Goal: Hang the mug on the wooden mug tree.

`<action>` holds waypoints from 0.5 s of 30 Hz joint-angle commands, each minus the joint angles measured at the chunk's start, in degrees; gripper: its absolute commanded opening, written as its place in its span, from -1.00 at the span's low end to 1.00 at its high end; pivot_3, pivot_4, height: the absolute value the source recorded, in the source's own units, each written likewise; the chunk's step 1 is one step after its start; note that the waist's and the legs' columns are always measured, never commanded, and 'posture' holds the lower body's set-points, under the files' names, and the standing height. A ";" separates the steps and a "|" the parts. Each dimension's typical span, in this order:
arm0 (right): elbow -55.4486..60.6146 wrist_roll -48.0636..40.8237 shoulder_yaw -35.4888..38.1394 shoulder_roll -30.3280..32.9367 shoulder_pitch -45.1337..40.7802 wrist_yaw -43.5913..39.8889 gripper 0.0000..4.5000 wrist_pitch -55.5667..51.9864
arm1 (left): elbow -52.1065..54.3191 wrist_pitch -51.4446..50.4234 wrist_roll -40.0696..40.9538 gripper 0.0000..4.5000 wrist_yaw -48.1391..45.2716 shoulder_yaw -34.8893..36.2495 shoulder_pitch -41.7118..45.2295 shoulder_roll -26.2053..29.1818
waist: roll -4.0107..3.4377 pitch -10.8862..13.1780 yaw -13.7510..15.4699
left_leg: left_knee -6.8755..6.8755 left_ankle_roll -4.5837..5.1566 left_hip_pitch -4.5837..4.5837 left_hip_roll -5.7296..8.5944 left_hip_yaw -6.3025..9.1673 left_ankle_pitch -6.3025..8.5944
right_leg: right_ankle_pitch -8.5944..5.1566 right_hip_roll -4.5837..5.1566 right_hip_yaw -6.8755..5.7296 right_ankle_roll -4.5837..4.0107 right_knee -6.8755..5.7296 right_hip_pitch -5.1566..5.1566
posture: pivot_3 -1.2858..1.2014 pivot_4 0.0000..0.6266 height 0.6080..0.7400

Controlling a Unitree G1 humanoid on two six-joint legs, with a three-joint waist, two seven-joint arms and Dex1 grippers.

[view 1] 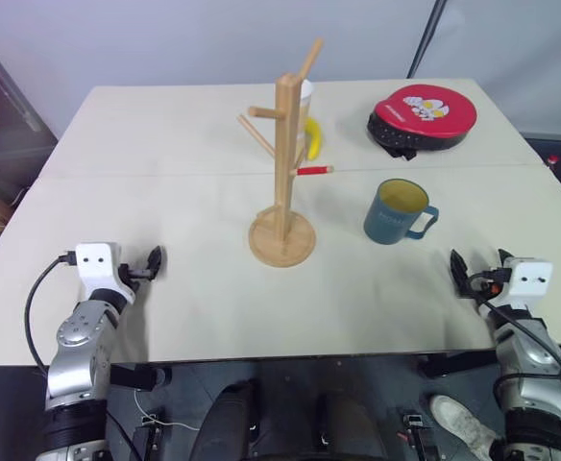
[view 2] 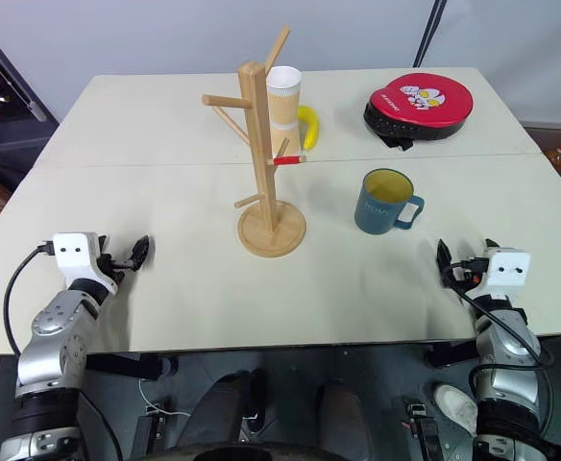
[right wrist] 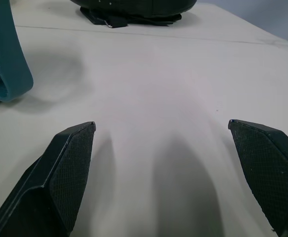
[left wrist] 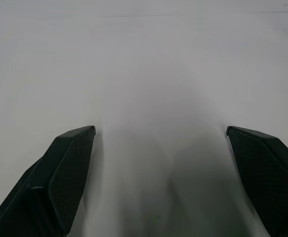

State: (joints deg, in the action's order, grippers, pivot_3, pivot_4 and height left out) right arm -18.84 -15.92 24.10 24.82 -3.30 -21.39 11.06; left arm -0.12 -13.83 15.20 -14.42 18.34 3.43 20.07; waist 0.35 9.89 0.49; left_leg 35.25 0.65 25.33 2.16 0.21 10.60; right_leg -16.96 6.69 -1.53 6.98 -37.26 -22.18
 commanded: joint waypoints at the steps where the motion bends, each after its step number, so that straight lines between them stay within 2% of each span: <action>1: 0.62 -0.07 0.41 0.66 -0.42 -0.23 0.99 1.51 | 1.84 0.11 -0.15 1.00 0.49 0.72 -0.59 0.44 | 0.00 0.00 0.02 | 0.00 0.00 0.00 0.00 0.00 0.00 | 0.00 0.00 0.00 0.00 0.00 0.00 | 0.03 -0.52 1.00; 10: 4.61 -0.03 0.21 0.00 1.71 0.58 0.99 0.91 | 2.17 -1.32 0.12 1.00 -1.17 -0.67 -0.51 0.77 | -0.05 -0.03 0.06 | 0.00 0.00 0.00 0.00 0.00 0.00 | 0.00 0.02 0.00 0.00 0.00 0.00 | 0.03 -0.52 1.00; 15: 8.40 0.00 -1.08 -0.20 3.42 0.86 0.99 -0.98 | 6.38 0.05 3.25 1.00 -7.52 -3.26 -1.89 0.09 | -0.05 -0.03 0.09 | 0.00 0.00 0.00 0.00 0.00 0.00 | -0.01 0.05 0.01 -0.01 0.02 0.01 | 0.03 -0.52 1.00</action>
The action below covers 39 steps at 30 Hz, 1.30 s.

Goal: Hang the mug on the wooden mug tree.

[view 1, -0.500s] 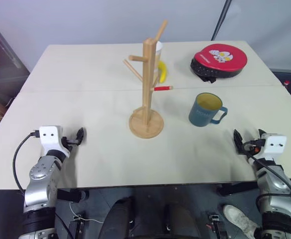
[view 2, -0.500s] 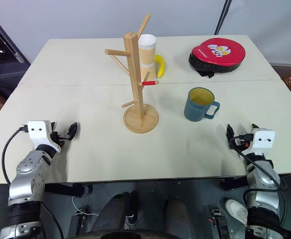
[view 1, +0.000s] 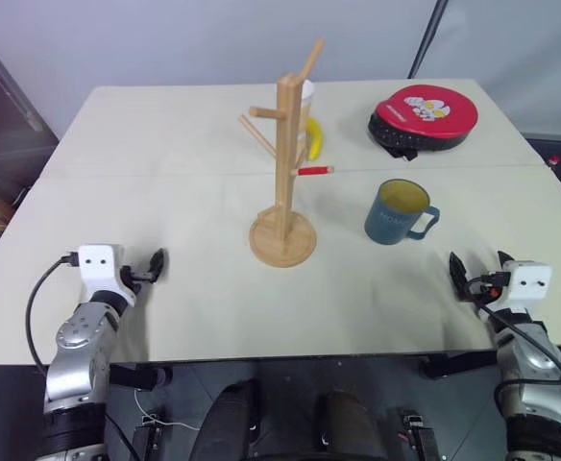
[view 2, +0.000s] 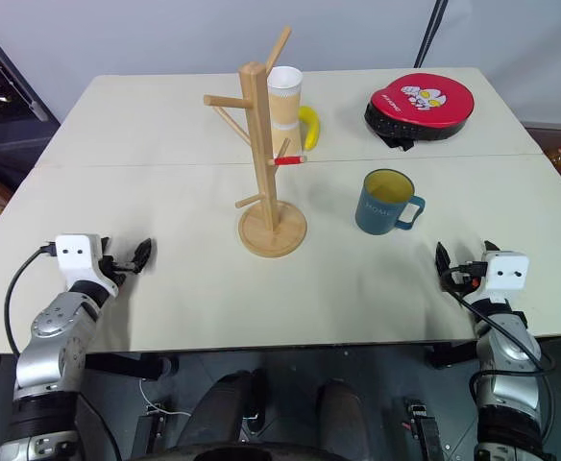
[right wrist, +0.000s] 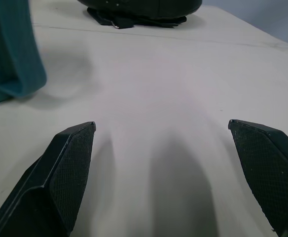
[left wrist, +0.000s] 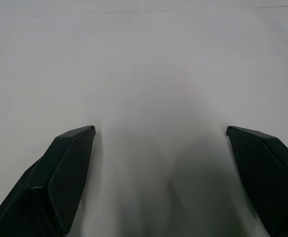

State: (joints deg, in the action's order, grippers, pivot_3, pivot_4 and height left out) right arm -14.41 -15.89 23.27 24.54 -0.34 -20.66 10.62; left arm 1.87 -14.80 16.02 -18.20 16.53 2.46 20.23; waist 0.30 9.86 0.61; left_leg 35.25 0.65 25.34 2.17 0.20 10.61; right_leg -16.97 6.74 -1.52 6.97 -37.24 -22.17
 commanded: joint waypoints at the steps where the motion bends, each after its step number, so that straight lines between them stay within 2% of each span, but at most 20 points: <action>1: 4.71 0.09 -0.65 0.00 0.65 0.09 0.99 -0.88 | 5.80 1.35 3.33 1.00 -5.78 -2.37 -1.47 -0.08 | 0.00 0.00 -0.04 | 0.00 0.00 0.01 0.00 0.00 0.00 | 0.00 0.00 0.01 -0.01 0.00 -0.01 | 0.03 -0.52 1.00; 4: 6.38 -0.39 -1.33 -0.08 0.96 -0.87 0.99 -0.69 | 8.95 1.47 5.13 1.00 -11.56 -5.43 -2.89 0.84 | -0.01 0.00 -0.06 | -0.01 -0.01 0.00 -0.01 0.00 0.00 | -0.02 0.02 0.09 -0.05 0.00 -0.02 | 0.03 -0.52 1.00; 9: 8.75 -0.38 -3.07 -0.52 2.57 -2.78 0.99 -0.38 | 17.29 3.36 8.28 1.00 -26.17 -13.03 -7.70 5.82 | -0.04 -0.02 -0.11 | -0.08 0.00 0.01 -0.01 0.00 0.01 | -0.10 0.03 0.10 -0.19 0.08 -0.02 | 0.03 -0.52 1.00; 12: 8.39 -0.20 -3.49 -0.99 1.02 -2.07 0.99 -0.75 | 20.73 2.25 9.03 1.00 -29.69 -16.65 -7.49 7.44 | -0.08 -0.03 -0.11 | -0.07 0.00 0.00 -0.02 0.00 0.01 | -0.10 0.06 0.11 -0.28 0.12 0.01 | 0.03 -0.52 1.00; 22: 5.15 0.84 -4.51 -1.57 -5.16 1.00 0.99 -1.95 | 23.76 1.32 7.59 1.00 -29.17 -22.60 -1.51 6.60 | -0.16 -0.04 -0.03 | -0.06 0.01 0.01 -0.01 -0.01 0.00 | -0.07 0.00 0.10 -0.26 0.12 0.00 | 0.03 -0.52 1.00; 39: 4.42 3.31 -6.47 -2.69 -9.34 3.83 0.99 -3.93 | 24.74 -0.62 7.62 1.00 -27.47 -24.53 2.13 6.53 | -0.16 -0.03 -0.12 | -0.01 0.02 0.00 -0.01 -0.01 -0.01 | 0.01 -0.10 0.01 -0.10 0.06 0.01 | 0.03 -0.52 1.00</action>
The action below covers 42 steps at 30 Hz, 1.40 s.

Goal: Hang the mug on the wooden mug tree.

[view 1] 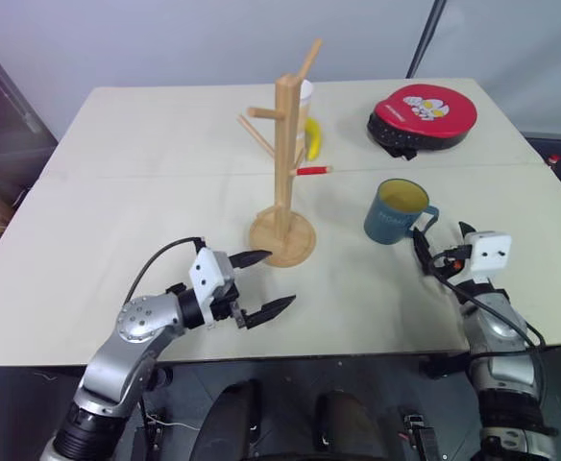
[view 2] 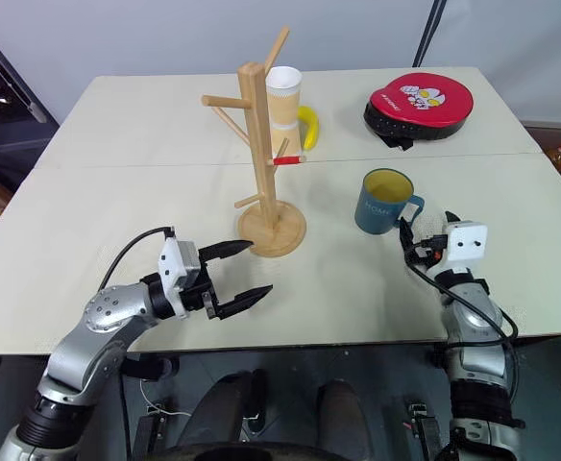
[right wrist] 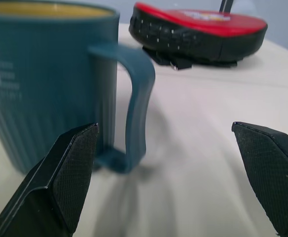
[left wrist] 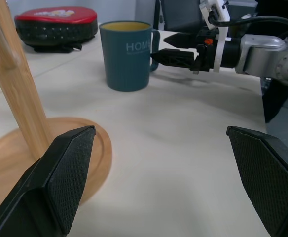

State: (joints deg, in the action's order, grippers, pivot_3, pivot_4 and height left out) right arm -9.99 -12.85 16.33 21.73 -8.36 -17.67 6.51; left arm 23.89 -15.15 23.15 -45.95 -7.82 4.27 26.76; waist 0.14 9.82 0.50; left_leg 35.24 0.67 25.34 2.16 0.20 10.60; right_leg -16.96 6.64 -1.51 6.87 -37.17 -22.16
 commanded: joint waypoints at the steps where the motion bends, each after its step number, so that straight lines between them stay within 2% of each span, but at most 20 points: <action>1: -0.30 0.40 0.47 0.04 -1.65 1.09 0.99 0.08 | 2.76 -0.25 0.38 1.00 0.32 -0.23 0.30 -0.01 | 0.00 0.00 0.00 | 0.00 0.00 0.00 0.00 0.00 0.00 | 0.00 -0.09 0.00 0.01 -0.01 0.00 | 0.03 -0.52 1.00; 15: -5.91 1.23 0.57 0.18 -5.69 2.51 0.99 0.18 | -2.20 4.74 -2.05 1.00 -1.13 -1.29 -0.34 -0.88 | 0.00 0.00 -0.10 | 0.01 0.00 -0.01 0.00 0.00 0.00 | 0.01 -0.13 0.01 0.02 -0.02 0.02 | 0.03 -0.52 1.00; 21: -8.94 0.29 0.35 0.16 -8.27 1.15 0.99 -0.91 | -0.99 5.83 -2.35 1.00 -1.31 -1.09 -2.24 -0.70 | 0.00 0.00 -0.34 | 0.01 0.00 -0.01 -0.01 0.00 -0.01 | 0.01 -0.13 0.01 0.02 -0.04 0.01 | 0.03 -0.52 1.00; 22: -9.34 0.14 0.34 0.10 -8.61 0.79 0.75 -0.90 | -0.89 5.88 -2.42 1.00 -1.27 -1.07 -2.34 -0.74 | 0.00 0.00 -0.32 | 0.01 0.00 -0.01 -0.01 0.00 -0.01 | 0.01 -0.13 0.01 0.02 -0.04 0.01 | 0.03 -0.52 1.00; 23: -9.78 -0.03 0.32 0.05 -8.95 0.38 0.60 -0.88 | -0.86 5.90 -2.50 1.00 -1.23 -1.09 -2.34 -0.79 | 0.00 0.00 -0.30 | 0.01 0.00 -0.01 -0.01 0.00 -0.01 | 0.01 -0.13 0.01 0.02 -0.04 0.01 | 0.03 -0.52 1.00; 30: -9.69 -1.04 -0.24 -0.66 -9.55 -1.96 -0.97 -1.79 | -0.32 5.56 -2.57 1.00 -0.83 -1.04 -2.24 -0.82 | 0.00 0.00 -0.29 | 0.01 0.01 -0.01 -0.01 0.00 0.00 | 0.02 -0.12 0.00 0.03 -0.03 0.02 | 0.03 -0.52 1.00; 34: -8.82 -0.88 -0.41 -0.81 -9.33 -2.23 -0.97 -2.10 | -0.25 5.34 -2.59 1.00 -0.60 -1.05 -1.91 -0.85 | 0.00 0.00 -0.30 | 0.01 0.01 -0.01 -0.01 0.00 0.00 | 0.02 -0.13 0.00 0.03 -0.04 0.02 | 0.03 -0.52 1.00; 37: -4.13 2.56 -2.89 1.57 -7.80 -3.48 -0.97 -1.13 | -0.26 4.87 -2.47 1.00 -0.09 -0.53 -1.45 -0.67 | 0.00 0.00 -0.30 | 0.01 0.01 -0.01 -0.01 0.00 -0.01 | 0.02 -0.13 0.01 0.03 -0.04 0.01 | 0.03 -0.52 1.00; 42: 13.50 10.67 -12.29 12.25 -5.59 -14.51 -0.97 3.02 | -1.58 4.63 -2.15 1.00 0.41 1.89 -0.75 0.43 | -0.10 0.06 -0.52 | 0.03 0.01 0.00 -0.01 -0.01 0.00 | 0.02 -0.13 0.01 0.03 -0.05 -0.03 | 0.03 -0.52 1.00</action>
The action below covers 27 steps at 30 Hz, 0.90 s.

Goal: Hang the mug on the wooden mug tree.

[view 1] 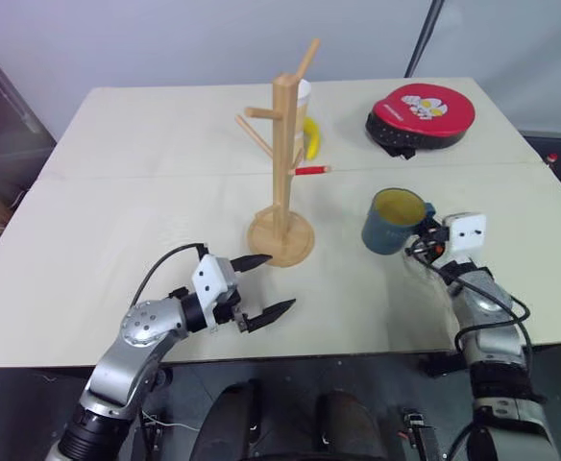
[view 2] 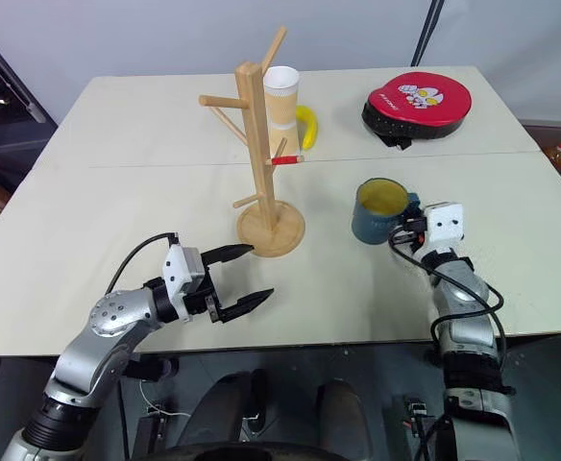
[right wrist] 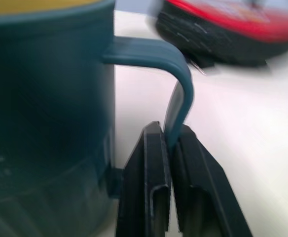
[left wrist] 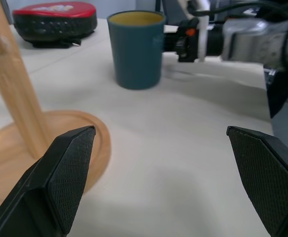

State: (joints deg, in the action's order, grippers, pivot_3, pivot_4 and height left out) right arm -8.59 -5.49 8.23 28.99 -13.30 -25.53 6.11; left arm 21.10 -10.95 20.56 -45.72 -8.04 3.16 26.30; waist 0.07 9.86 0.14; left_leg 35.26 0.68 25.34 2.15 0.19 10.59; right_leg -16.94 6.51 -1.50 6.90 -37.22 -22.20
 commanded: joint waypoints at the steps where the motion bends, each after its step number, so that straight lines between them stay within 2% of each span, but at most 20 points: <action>1: 15.79 3.17 -5.54 6.86 -1.32 -9.02 -0.97 2.89 | 0.87 0.66 0.56 1.00 -0.03 2.56 0.38 1.17 | -0.03 0.02 -0.26 | 0.00 0.00 0.00 -0.01 0.00 0.00 | 0.00 -0.02 0.00 0.00 -0.01 -0.01 | 0.03 -0.52 1.00; 4: 21.68 1.95 -7.14 9.59 -4.55 -12.29 -0.97 -0.45 | 0.21 1.05 0.70 1.00 -0.35 3.36 0.90 1.57 | 0.02 0.03 -0.71 | 0.00 0.00 -0.01 -0.06 0.03 0.00 | 0.00 -0.03 -0.02 0.00 -0.02 0.01 | 0.03 -0.52 1.00; 9: 24.73 1.37 -8.27 10.91 -10.23 -15.30 -0.97 -4.78 | 0.66 0.69 1.91 1.00 -0.41 4.65 2.06 1.26 | 0.11 0.07 -0.22 | 0.04 0.00 0.02 -0.04 0.05 0.00 | 0.00 0.05 -0.06 0.00 0.05 0.05 | 0.03 -0.52 1.00; 27: 21.32 0.54 -11.76 10.47 -24.61 -23.15 -0.97 -10.72 | 5.41 -2.62 6.68 1.00 -0.06 8.94 1.52 3.49 | 0.12 0.08 0.27 | 0.02 0.00 0.04 -0.02 0.04 0.01 | 0.00 0.21 -0.06 -0.01 0.07 0.01 | 0.03 -0.52 1.00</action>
State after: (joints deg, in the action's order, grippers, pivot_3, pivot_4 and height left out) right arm 12.04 -4.32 -4.08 39.39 -36.14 -48.44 -4.70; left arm 23.80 -13.46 25.69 -45.99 -0.77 4.72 29.62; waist 0.19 9.95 0.40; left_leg 35.28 0.67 25.38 2.13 0.22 10.61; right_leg -16.95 6.71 -1.56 6.89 -37.16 -22.19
